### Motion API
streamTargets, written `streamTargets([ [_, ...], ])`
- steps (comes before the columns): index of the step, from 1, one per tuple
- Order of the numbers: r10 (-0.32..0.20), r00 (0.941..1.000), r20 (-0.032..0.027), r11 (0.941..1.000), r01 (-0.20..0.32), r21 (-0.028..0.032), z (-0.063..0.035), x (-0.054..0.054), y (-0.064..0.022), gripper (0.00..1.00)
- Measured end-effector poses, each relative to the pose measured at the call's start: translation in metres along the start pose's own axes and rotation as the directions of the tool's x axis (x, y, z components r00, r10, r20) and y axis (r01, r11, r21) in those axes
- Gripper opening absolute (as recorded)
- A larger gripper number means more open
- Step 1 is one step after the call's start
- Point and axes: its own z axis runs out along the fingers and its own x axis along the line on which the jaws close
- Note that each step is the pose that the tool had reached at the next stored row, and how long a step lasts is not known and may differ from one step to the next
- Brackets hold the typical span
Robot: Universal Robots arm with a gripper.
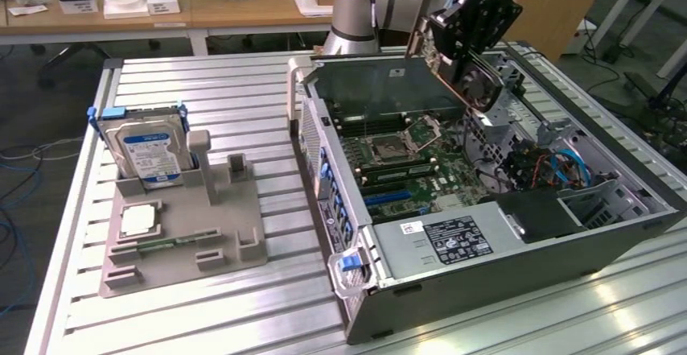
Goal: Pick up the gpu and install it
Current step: 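Insert the gpu into the slot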
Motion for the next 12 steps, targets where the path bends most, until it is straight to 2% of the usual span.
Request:
streamTargets([
  [7,-0.086,0.9963,-0.0013,0.9963,0.086,-0.0022,0.0,0.0,0.0,0.28],
  [12,-0.155,0.988,-0.0022,0.988,0.155,-0.004,0.0,0.0,0.0,0.28],
])
